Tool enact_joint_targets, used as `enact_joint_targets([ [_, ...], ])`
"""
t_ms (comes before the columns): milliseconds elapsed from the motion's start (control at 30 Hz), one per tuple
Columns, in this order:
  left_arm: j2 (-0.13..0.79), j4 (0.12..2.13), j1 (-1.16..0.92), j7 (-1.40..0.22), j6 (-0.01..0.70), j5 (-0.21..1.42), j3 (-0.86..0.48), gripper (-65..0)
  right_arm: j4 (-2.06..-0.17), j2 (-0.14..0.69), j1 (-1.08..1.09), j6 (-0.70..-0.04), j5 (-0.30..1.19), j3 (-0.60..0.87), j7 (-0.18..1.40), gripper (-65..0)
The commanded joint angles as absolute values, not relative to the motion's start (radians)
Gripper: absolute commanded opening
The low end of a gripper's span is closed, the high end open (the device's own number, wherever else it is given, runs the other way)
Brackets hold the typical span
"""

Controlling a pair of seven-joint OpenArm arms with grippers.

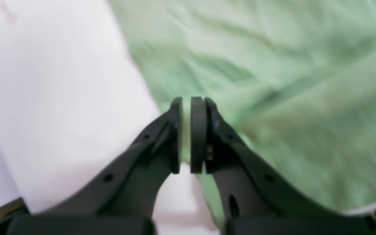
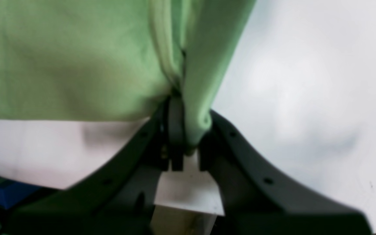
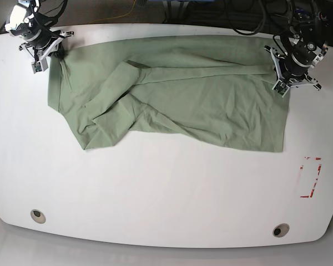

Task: Layout the t-shirt on the table in an organized manner, then fold the t-shirt properly
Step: 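Move the open left gripper along the shirt's edge toward the right gripper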

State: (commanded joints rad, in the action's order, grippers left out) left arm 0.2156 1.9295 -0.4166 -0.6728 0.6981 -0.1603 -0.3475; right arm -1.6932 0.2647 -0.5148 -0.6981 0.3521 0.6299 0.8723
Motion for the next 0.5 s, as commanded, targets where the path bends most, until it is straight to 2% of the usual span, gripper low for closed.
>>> enact_joint_targets([
  [267,0.216,1.945,-0.49,-0.664,0.698,-0.159,-0.269,-62.3,-1.693,0.243,-0.515,-0.698,0.351,0.63,0.872,-62.6],
  [500,0.199,1.946,-0.535,-0.535,0.698,-0.165,-0.22,-62.3,-1.693,0.243,-0.513,-0.698,0.351,0.628,0.872,-62.6],
])
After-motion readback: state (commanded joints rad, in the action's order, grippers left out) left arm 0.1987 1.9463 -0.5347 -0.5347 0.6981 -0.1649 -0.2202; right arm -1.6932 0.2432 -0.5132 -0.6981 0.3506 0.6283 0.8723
